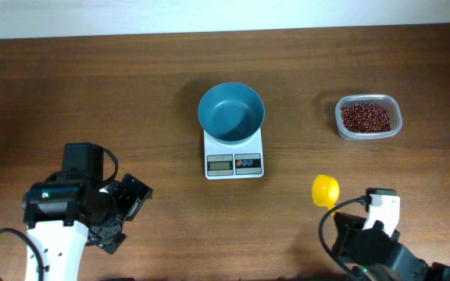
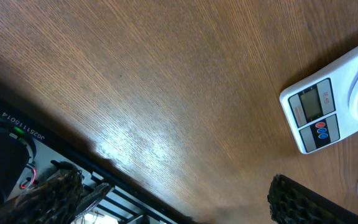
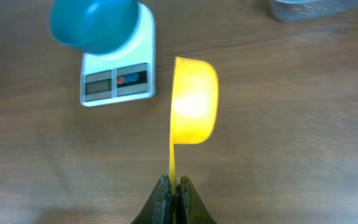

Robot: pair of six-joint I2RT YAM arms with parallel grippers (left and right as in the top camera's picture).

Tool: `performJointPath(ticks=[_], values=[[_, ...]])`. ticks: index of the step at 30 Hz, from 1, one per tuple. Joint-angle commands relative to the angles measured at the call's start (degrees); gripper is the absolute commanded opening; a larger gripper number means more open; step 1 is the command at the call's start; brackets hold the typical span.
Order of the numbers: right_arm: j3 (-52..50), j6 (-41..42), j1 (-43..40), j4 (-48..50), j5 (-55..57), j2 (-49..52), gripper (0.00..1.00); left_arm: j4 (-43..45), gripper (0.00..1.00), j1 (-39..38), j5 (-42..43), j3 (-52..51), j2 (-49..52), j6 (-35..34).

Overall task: Scoop item into bowl and weigh 50g on scale
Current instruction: 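Carry the scoop with the right gripper to the red bean tub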

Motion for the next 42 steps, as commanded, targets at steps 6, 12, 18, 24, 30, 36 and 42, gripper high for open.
performJointPath(ticks=[6, 12, 18, 24, 30, 36, 42], values=[[8.5, 5.9, 0.2, -9.3, 5.9, -0.2, 0.04, 0.0, 0.99, 0.0, -0.9, 0.8, -0.5, 0.0], [10.5, 11.8, 0.2, -16.0, 5.0, -0.2, 0.04, 0.1, 0.99, 0.0, -0.9, 0.8, -0.5, 0.0], [10.5, 11.5, 0.2, -5.3, 19.8, 3.4, 0.04, 4.1, 0.99, 0.0, -6.9, 0.8, -0.5, 0.0], [16.4, 11.1, 0.2, -4.6, 23.0, 14.7, 0.04, 4.1, 0.99, 0.0, -6.9, 0.8, -0.5, 0.0], [30.7, 15.5, -0.2, -17.4, 24.1, 27.2, 0.04, 4.0, 0.99, 0.0, -6.9, 0.8, -0.5, 0.0], [36.9, 13.9, -13.6, -23.4, 20.2, 30.6, 0.04, 4.0, 0.99, 0.0, -6.9, 0.8, -0.5, 0.0], [36.9, 4.9, -28.8, -23.4, 15.8, 30.9, 0.04, 4.0, 0.99, 0.0, -6.9, 0.8, -0.5, 0.0]])
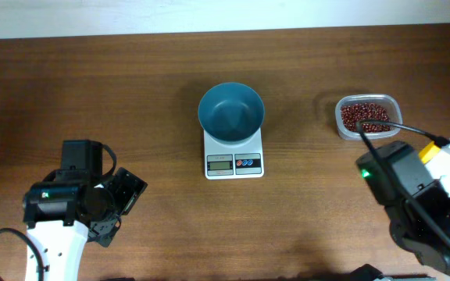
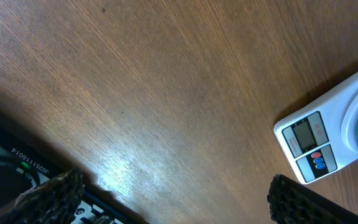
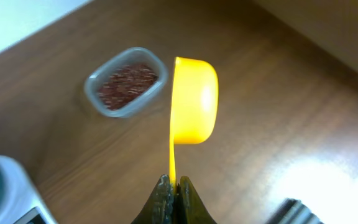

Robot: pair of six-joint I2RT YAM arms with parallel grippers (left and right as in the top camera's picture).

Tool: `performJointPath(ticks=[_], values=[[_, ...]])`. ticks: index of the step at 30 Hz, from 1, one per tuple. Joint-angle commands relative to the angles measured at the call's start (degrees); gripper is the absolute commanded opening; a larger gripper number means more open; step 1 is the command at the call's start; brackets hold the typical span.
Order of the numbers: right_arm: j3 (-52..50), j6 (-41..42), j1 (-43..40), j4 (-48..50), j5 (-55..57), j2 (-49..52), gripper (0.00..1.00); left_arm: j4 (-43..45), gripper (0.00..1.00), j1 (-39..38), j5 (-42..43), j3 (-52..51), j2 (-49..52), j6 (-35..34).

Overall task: Scoop item into bowl and weigh 50g on scale
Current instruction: 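Carry the scoop with the right gripper to the red bean tub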

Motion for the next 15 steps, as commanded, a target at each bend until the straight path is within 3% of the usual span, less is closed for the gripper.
performJointPath(ticks=[1, 6, 15], values=[[1.0, -6.5, -6.5, -0.3, -3.0, 0.0, 0.04, 0.1, 0.99, 0.0, -0.9, 0.8, -0.5, 0.0], [1.0, -10.7, -13.0, -0.3, -4.0, 0.0, 0.04, 0.1, 0.99, 0.0, -0.9, 0.8, -0.5, 0.0], [1.0, -10.7, -13.4, 0.6, -2.7, 0.2, 0.04, 0.1, 0.99, 0.0, -0.9, 0.8, -0.5, 0.0]])
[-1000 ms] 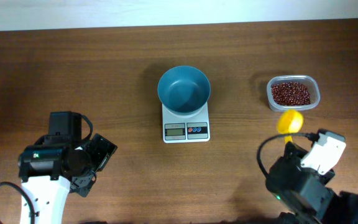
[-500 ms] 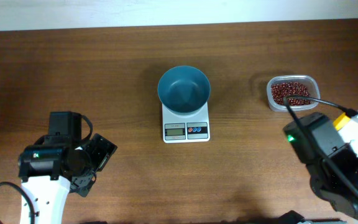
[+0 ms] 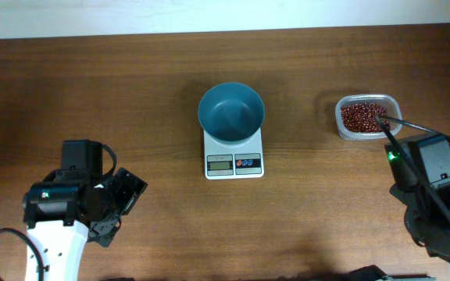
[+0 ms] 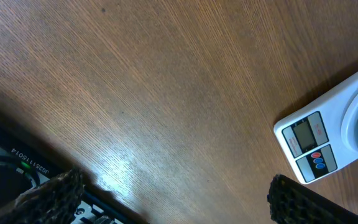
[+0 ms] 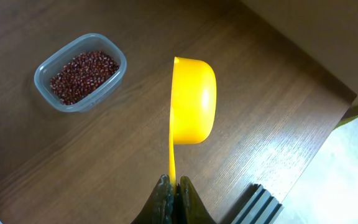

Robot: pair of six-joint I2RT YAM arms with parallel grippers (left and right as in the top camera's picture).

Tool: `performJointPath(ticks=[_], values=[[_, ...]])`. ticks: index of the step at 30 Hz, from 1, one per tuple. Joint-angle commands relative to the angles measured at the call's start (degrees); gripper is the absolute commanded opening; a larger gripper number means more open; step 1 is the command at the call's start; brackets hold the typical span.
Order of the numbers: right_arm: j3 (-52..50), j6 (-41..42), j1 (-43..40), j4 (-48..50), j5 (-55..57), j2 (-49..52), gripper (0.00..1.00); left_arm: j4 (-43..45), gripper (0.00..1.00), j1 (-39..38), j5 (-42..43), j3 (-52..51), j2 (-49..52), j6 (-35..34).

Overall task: Scoop item into bowl and weigh 50g on scale
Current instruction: 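Carry the scoop with the right gripper to the red bean tub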

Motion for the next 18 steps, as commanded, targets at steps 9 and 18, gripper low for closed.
performJointPath(ticks=[9, 18], values=[[1.0, -1.7, -1.7, 1.3, 4.6, 9.2, 0.04, 0.1, 0.99, 0.0, -0.9, 0.8, -0.5, 0.0], [1.0, -21.5, -19.6, 10.3, -8.5, 11.6, 0.04, 0.1, 0.99, 0.0, -0.9, 0.8, -0.5, 0.0]])
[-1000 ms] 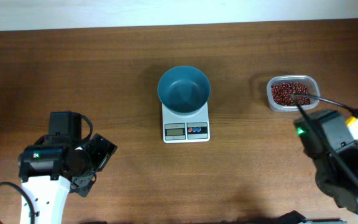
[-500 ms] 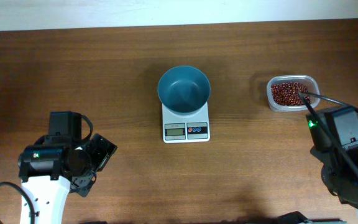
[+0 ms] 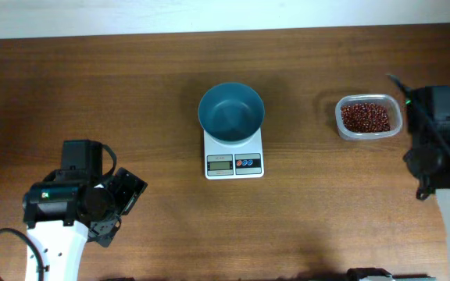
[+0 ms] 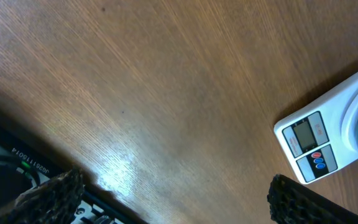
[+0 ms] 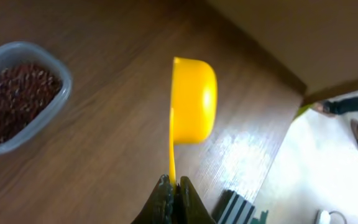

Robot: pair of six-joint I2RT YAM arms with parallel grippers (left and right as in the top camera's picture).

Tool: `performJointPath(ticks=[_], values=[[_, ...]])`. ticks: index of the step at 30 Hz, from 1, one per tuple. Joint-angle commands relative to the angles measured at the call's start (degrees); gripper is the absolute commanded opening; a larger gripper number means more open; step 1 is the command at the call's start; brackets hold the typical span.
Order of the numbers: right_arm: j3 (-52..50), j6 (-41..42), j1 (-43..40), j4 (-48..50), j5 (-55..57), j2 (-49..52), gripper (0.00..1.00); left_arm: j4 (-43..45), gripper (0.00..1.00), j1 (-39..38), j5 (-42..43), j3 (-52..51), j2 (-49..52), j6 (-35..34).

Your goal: Scoop item into bowl and weigh 50g on scale

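Note:
A blue bowl [image 3: 231,111] stands on the white scale [image 3: 233,160] at the table's middle; the scale's front [image 4: 309,143] shows in the left wrist view. The clear tub of red beans [image 3: 368,117] sits at the right, also the tub [image 5: 14,96] in the right wrist view. My right gripper [image 5: 173,186] is shut on the handle of the yellow scoop [image 5: 193,99], held on edge in the air right of the tub, near the table's corner. The right arm [image 3: 440,140] hides the scoop from overhead. My left gripper [image 4: 166,199] hangs open over bare table at the front left.
The table's right edge and the floor beyond [image 5: 328,137] show in the right wrist view. The left arm [image 3: 76,203] rests at the front left of the table.
My right arm has moved back and right, now beside the bean tub. The tub sits further left in the wrist view and the table's corner is closer. The left arm is still.
My right gripper held the yellow scoop low at the front, right of the scale. Then it was raised and turned toward the bean tub, then further right. Now it holds the scoop right of the tub. The left gripper stayed open throughout.

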Motion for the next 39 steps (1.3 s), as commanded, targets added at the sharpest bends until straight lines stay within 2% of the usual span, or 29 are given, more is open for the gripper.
performJointPath(ticks=[1, 4, 7, 11, 19, 29, 39], values=[[0.9, -13.0, -1.9, 3.0, -10.4, 0.0, 0.04, 0.1, 0.99, 0.0, -0.9, 0.8, -0.5, 0.0], [0.9, -18.2, -1.9, 5.4, -19.0, 0.0, 0.04, 0.1, 0.99, 0.0, -0.9, 0.8, -0.5, 0.0], [0.9, -18.3, -1.9, 6.8, -23.5, 0.0, 0.04, 0.1, 0.99, 0.0, -0.9, 0.8, -0.5, 0.0], [0.9, -28.8, -1.9, 11.5, -37.2, 0.0, 0.04, 0.1, 0.99, 0.0, -0.9, 0.8, -0.5, 0.0], [0.9, -34.5, -1.9, 11.9, -47.2, 0.0, 0.04, 0.1, 0.99, 0.0, -0.9, 0.8, -0.5, 0.0], [-1.4, -38.6, -1.9, 10.4, -50.5, 0.0, 0.04, 0.1, 0.99, 0.0, -0.9, 0.8, -0.5, 0.0], [-1.4, -38.7, -1.8, 15.8, -49.7, -0.1, 0.04, 0.1, 0.99, 0.0, -0.9, 0.8, -0.5, 0.0]])
